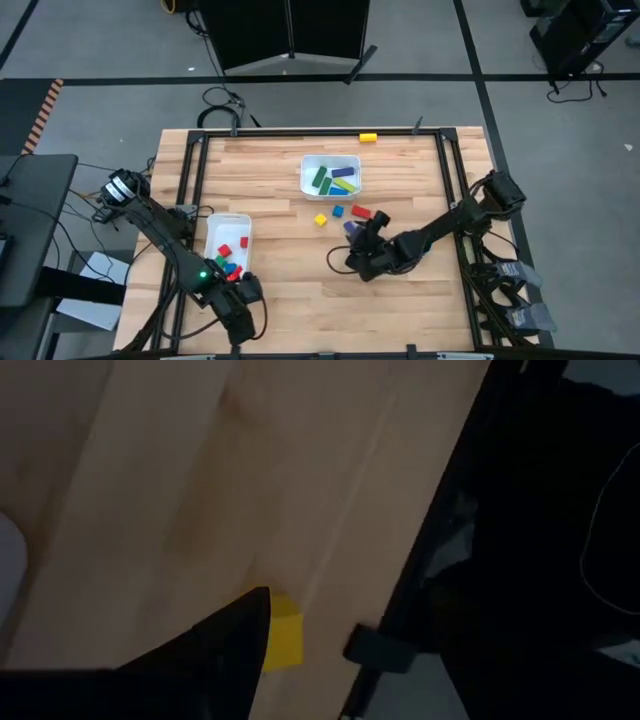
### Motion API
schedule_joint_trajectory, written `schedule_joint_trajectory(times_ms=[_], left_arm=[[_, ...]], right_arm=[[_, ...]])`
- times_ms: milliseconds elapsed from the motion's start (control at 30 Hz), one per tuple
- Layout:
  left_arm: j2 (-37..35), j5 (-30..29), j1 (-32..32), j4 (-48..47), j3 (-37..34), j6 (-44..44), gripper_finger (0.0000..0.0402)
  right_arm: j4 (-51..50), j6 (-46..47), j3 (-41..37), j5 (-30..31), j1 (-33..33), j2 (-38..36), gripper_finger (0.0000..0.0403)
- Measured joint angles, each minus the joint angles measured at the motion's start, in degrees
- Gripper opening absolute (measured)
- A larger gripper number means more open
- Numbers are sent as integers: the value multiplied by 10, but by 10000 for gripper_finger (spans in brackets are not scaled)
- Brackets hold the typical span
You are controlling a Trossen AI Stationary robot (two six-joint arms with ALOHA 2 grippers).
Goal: Sort blocks by size
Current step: Put the rectangular violet block into the top white bin
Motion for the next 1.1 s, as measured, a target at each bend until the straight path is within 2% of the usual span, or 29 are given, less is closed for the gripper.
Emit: schedule_joint_trajectory(times_ms=[133,233,433,867,1000,1100], left_arm=[[0,-16,11,0,0,40,279],[0,-33,17,1,0,58,279],[0,-52,16,-1,0,74,279],[-1,-77,17,-1,0,87,279],[-1,-81,17,-1,0,87,279],[-1,-83,17,0,0,87,279]], right_arm=[[-6,57,-27,-23,0,-2,249],[41,86,-61,-48,-8,-1,253],[154,54,-84,-92,-14,-1,263],[152,29,-84,-159,-50,5,263],[150,28,-84,-173,-61,5,243],[148,26,-83,-191,-71,4,210]])
